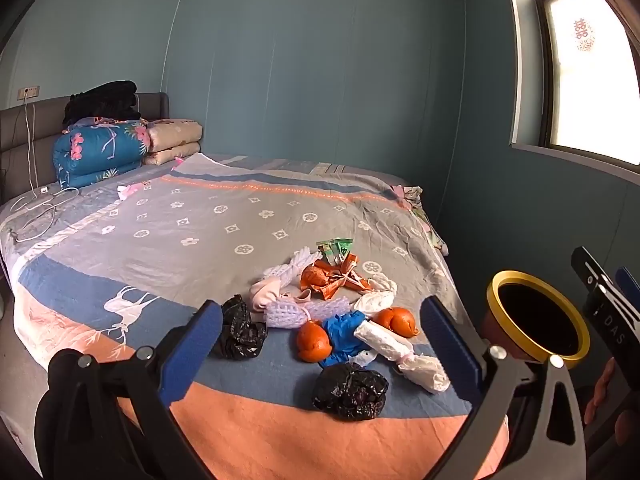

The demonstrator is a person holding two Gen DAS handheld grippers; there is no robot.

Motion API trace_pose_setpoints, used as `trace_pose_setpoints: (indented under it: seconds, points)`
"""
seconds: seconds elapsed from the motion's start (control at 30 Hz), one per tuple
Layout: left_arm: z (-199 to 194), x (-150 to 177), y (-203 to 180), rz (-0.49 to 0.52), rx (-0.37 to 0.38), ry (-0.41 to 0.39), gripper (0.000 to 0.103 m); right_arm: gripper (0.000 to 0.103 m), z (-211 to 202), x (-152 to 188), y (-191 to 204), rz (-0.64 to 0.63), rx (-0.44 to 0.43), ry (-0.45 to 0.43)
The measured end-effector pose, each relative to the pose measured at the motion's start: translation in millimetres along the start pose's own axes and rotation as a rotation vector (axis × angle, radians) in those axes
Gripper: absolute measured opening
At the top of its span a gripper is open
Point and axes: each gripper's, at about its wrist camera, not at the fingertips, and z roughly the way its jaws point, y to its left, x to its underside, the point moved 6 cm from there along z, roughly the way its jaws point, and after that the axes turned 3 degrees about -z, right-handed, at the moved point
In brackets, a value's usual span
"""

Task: Collect trash

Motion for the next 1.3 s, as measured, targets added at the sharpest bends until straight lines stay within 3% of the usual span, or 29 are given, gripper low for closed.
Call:
trace_pose_setpoints:
  seconds: [1.3]
  points:
    - [2.9,0.9,-1.5,0.004,0.008,0.043,0.096,0.095,7.6,9.1,2.6,0.0,0.006,0.018]
